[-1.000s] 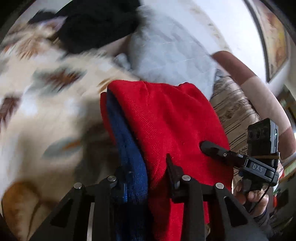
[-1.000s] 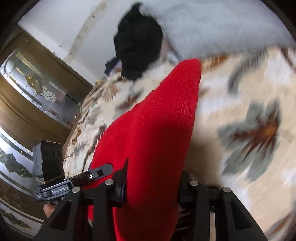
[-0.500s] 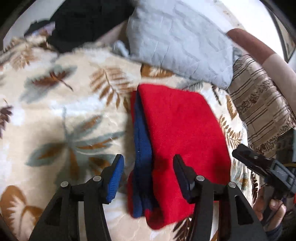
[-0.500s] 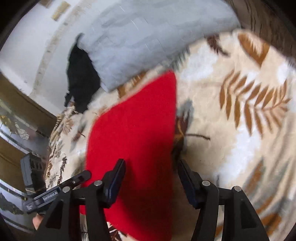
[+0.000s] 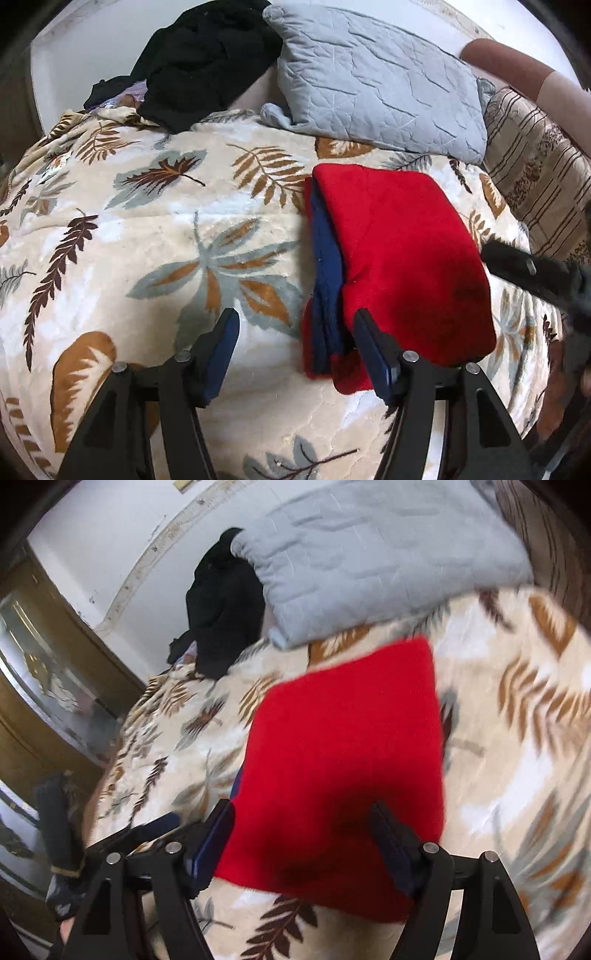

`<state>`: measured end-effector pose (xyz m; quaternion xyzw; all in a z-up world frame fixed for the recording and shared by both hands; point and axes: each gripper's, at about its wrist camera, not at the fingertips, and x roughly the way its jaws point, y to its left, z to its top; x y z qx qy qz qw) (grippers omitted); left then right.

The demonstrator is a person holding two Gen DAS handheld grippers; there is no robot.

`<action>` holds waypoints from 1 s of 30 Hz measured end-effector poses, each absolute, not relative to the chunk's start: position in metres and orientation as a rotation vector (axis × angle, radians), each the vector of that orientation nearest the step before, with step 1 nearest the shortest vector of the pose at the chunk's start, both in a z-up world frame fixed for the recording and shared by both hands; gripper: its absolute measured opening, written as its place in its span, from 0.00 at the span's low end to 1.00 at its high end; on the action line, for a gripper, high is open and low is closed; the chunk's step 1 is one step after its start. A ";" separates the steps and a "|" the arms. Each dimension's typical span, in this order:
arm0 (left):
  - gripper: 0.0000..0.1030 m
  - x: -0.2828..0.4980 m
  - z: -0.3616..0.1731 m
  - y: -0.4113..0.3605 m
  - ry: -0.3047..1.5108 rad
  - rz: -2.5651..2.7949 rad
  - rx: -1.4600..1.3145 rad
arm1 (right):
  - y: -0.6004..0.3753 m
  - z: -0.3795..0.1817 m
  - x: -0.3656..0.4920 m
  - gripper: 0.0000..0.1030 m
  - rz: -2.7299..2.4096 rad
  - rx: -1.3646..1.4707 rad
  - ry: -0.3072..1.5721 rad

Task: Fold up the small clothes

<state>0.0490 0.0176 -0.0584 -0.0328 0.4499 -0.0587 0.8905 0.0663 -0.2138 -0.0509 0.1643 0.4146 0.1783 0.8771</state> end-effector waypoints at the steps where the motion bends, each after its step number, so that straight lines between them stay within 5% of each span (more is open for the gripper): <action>1: 0.63 0.048 -0.058 0.018 0.938 -0.123 -0.065 | -0.214 -0.049 0.072 0.76 0.372 0.351 0.868; 9: 0.64 0.042 -0.057 0.026 0.956 -0.088 -0.049 | -0.220 -0.085 0.150 0.78 0.334 0.458 0.997; 15: 0.64 0.043 -0.061 0.031 0.969 -0.069 -0.060 | -0.203 -0.059 0.142 0.84 0.383 0.454 0.912; 18: 0.64 0.039 -0.057 0.031 0.970 -0.062 -0.055 | -0.189 -0.094 0.154 0.88 0.395 0.397 1.052; 30: 0.67 0.011 -0.037 0.025 0.906 -0.021 -0.044 | -0.213 -0.044 0.032 0.88 0.357 0.303 0.835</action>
